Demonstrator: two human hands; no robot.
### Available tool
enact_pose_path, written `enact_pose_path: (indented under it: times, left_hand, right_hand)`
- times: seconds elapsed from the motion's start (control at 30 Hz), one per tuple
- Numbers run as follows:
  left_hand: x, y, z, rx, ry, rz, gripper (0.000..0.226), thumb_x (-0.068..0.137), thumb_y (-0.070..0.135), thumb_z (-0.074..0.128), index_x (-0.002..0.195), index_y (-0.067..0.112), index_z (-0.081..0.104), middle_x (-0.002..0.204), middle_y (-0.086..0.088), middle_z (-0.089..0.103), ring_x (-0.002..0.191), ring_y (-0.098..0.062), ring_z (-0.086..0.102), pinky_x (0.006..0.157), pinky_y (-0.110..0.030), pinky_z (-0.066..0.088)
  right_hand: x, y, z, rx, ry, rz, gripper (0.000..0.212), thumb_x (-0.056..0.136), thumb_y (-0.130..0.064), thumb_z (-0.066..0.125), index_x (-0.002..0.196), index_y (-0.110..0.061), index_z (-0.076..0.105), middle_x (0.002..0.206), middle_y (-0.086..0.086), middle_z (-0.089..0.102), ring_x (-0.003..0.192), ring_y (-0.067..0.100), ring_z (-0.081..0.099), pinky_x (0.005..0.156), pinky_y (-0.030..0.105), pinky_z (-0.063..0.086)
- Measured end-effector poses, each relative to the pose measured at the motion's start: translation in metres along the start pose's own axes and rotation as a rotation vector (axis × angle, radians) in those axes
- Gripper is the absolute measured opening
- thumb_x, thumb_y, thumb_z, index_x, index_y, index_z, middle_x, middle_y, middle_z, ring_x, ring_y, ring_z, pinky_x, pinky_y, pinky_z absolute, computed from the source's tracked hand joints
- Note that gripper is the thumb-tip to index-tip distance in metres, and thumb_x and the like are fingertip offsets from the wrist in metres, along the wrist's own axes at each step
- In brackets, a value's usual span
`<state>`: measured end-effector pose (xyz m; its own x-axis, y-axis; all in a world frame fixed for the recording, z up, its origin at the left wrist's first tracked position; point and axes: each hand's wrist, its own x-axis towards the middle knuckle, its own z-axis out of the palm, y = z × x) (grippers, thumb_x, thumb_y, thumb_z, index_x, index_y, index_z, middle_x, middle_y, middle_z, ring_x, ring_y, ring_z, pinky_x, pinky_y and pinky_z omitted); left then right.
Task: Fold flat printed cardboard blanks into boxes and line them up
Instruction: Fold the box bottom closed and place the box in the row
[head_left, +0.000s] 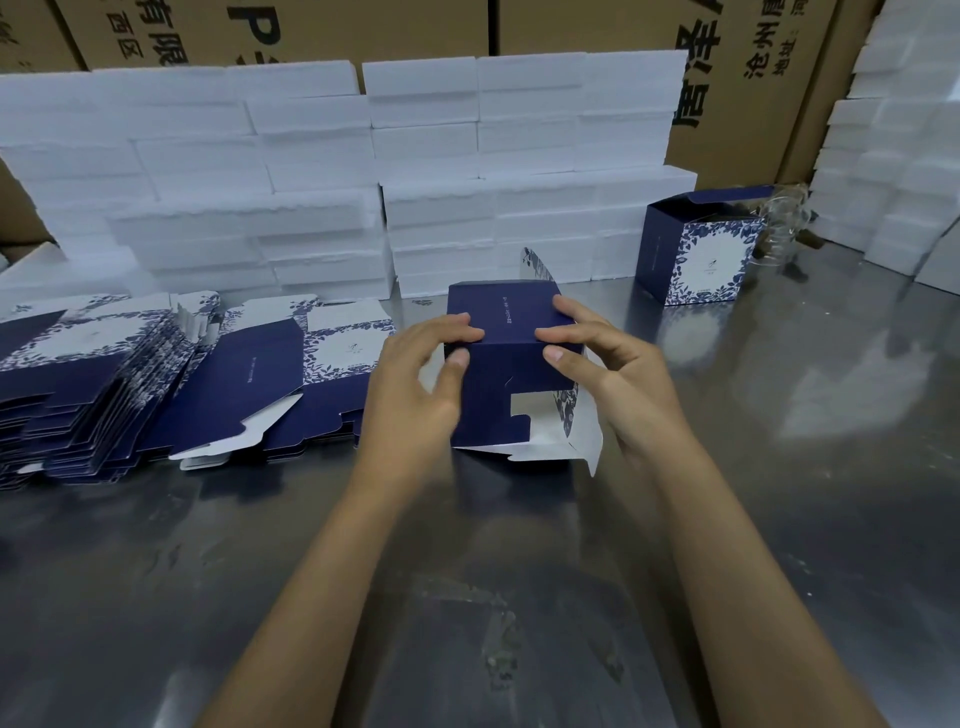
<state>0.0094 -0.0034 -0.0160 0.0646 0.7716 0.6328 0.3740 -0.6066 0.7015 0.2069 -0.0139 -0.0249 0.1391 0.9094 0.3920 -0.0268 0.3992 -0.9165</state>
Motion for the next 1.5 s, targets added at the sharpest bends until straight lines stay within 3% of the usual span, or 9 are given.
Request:
enact_pose_path:
  times: [0.23, 0.37, 0.53, 0.67, 0.9, 1.07, 1.17, 1.37, 1.5]
  left_hand:
    - [-0.011, -0.002, 0.010, 0.441, -0.318, 0.241, 0.078, 0.056, 0.070, 0.079, 0.120, 0.037, 0.048, 0.158, 0.014, 0.025, 0.153, -0.011, 0.005, 0.115, -0.031, 0.015]
    - [-0.013, -0.004, 0.013, 0.497, -0.256, 0.269, 0.072, 0.062, 0.058, 0.085, 0.117, 0.030, 0.049, 0.157, 0.006, 0.030, 0.152, -0.021, 0.012, 0.115, -0.042, 0.024]
    - [-0.014, -0.005, 0.015, 0.498, -0.218, 0.266, 0.067, 0.066, 0.052, 0.086, 0.118, 0.027, 0.052, 0.155, 0.000, 0.033, 0.150, -0.026, 0.016, 0.117, -0.050, 0.031]
    - [-0.012, -0.009, 0.013, 0.491, -0.223, 0.259, 0.069, 0.066, 0.049, 0.087, 0.120, 0.028, 0.051, 0.156, 0.000, 0.032, 0.150, -0.026, 0.015, 0.118, -0.050, 0.031]
    - [-0.008, -0.012, 0.008, 0.487, -0.197, 0.258, 0.055, 0.075, 0.037, 0.084, 0.120, 0.025, 0.055, 0.152, 0.003, 0.037, 0.149, -0.022, 0.018, 0.118, -0.038, 0.028]
    - [-0.010, -0.010, 0.009, 0.389, -0.070, 0.225, 0.060, 0.078, 0.018, 0.083, 0.128, 0.019, 0.049, 0.142, 0.004, 0.045, 0.139, -0.019, 0.033, 0.114, -0.035, 0.034]
    - [-0.010, -0.010, 0.008, 0.329, -0.027, 0.131, 0.072, 0.078, 0.015, 0.081, 0.140, 0.025, 0.046, 0.146, 0.003, 0.040, 0.139, -0.015, 0.032, 0.114, -0.013, 0.023]
    - [-0.007, -0.014, 0.005, 0.262, -0.080, 0.007, 0.064, 0.080, 0.016, 0.081, 0.136, 0.032, 0.053, 0.153, 0.009, 0.032, 0.141, -0.015, 0.036, 0.110, -0.025, 0.033]
    - [-0.007, -0.014, 0.006, 0.261, -0.086, 0.013, 0.065, 0.081, 0.018, 0.080, 0.137, 0.033, 0.052, 0.154, 0.010, 0.032, 0.141, -0.015, 0.035, 0.111, -0.028, 0.035]
  right_hand:
    - [-0.001, -0.008, -0.001, 0.021, 0.021, 0.070, 0.034, 0.090, -0.004, 0.072, 0.087, -0.036, 0.082, 0.154, -0.010, 0.046, 0.139, -0.002, 0.045, 0.113, 0.040, 0.046]
    - [-0.003, -0.012, -0.001, 0.072, -0.050, 0.069, 0.025, 0.092, -0.006, 0.066, 0.091, -0.026, 0.082, 0.128, -0.021, 0.067, 0.116, -0.007, 0.063, 0.093, 0.019, 0.052]
    - [0.000, -0.012, -0.008, 0.049, -0.069, 0.171, 0.031, 0.092, -0.047, 0.059, 0.095, -0.025, 0.080, 0.126, -0.011, 0.072, 0.122, 0.012, 0.063, 0.109, 0.046, 0.043]
    - [0.001, -0.007, -0.006, 0.034, -0.047, 0.142, 0.020, 0.082, -0.024, 0.067, 0.097, -0.026, 0.080, 0.126, -0.017, 0.070, 0.117, 0.009, 0.066, 0.099, 0.040, 0.050]
    - [-0.006, -0.009, -0.005, 0.131, -0.062, 0.155, 0.064, 0.077, 0.018, 0.038, 0.120, -0.017, 0.068, 0.127, 0.001, 0.071, 0.122, 0.028, 0.064, 0.097, 0.046, 0.054]
    - [-0.008, -0.014, -0.005, 0.115, -0.088, 0.155, 0.065, 0.065, 0.004, 0.048, 0.124, -0.016, 0.066, 0.126, -0.008, 0.071, 0.100, 0.006, 0.069, 0.076, 0.019, 0.053]
    - [-0.009, -0.014, -0.009, 0.088, -0.168, 0.158, 0.067, 0.065, 0.002, 0.051, 0.127, -0.020, 0.064, 0.126, -0.015, 0.070, 0.093, -0.001, 0.069, 0.067, 0.010, 0.050]
    - [-0.004, -0.013, -0.012, 0.078, -0.219, 0.208, 0.054, 0.078, -0.014, 0.066, 0.130, -0.029, 0.064, 0.135, -0.016, 0.064, 0.116, 0.006, 0.066, 0.088, 0.028, 0.048]
    - [-0.004, -0.009, -0.006, -0.032, -0.192, 0.244, 0.074, 0.076, -0.010, 0.077, 0.139, -0.040, 0.053, 0.143, -0.012, 0.057, 0.125, 0.012, 0.060, 0.091, 0.028, 0.053]
